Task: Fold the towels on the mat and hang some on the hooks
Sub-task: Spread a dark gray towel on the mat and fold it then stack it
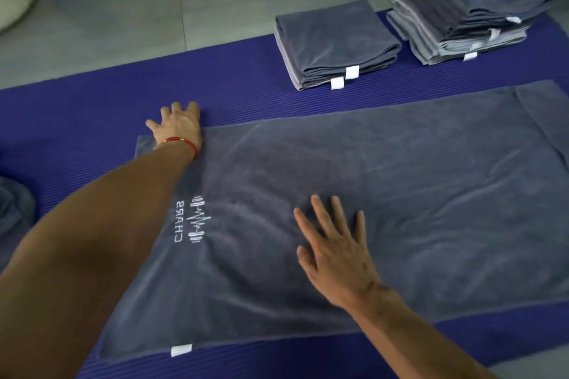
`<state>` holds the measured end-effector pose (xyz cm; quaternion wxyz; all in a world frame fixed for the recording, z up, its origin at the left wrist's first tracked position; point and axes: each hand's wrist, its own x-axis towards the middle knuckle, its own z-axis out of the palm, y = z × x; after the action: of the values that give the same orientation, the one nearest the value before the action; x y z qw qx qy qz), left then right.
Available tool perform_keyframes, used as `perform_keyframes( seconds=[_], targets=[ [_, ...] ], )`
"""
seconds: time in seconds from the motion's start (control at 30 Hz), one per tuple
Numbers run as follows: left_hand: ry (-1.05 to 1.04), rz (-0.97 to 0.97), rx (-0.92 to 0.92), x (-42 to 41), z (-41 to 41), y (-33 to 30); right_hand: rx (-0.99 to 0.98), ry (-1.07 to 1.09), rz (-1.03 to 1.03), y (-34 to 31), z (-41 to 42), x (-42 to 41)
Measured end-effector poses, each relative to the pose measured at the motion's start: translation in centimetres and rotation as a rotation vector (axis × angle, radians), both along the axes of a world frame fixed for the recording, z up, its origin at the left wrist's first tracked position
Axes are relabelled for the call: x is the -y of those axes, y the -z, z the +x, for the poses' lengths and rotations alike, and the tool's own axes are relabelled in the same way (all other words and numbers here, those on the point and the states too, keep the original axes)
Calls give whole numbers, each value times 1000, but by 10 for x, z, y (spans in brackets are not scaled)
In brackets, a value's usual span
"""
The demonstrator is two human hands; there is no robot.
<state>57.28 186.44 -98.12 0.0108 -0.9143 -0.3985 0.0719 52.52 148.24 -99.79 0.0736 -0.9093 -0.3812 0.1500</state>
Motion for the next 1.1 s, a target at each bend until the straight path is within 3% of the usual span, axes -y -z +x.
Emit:
perform_keyframes(
  seconds=[0.17, 0.4, 0.5, 0.73, 0.83, 0.93, 1.03, 1.1],
  targets=[
    [126, -26, 270, 49, -85, 10, -28, -171, 32, 5, -60, -2],
    [13, -62, 301, 135, -317, 25, -32, -500, 83, 6, -107, -17],
    [-127, -89, 280, 148, -366, 19, -55, -571, 75, 8, -116, -30],
    [-499, -405, 482, 128, -362, -17, -83, -508, 109, 7, -124, -42],
    [-574, -424, 459, 132, -365, -26, -111, -474, 138, 6, -123, -41],
    [-601, -487, 559, 140, -354, -45, -122, -448, 244, -2, -131, -53],
    [-532, -625, 655, 151, -331, -78, -267, -424, 403, -25, -148, -82],
    [-467, -762, 679, 157, -311, -97, -487, -318, 470, -43, -156, -103]
  ],
)
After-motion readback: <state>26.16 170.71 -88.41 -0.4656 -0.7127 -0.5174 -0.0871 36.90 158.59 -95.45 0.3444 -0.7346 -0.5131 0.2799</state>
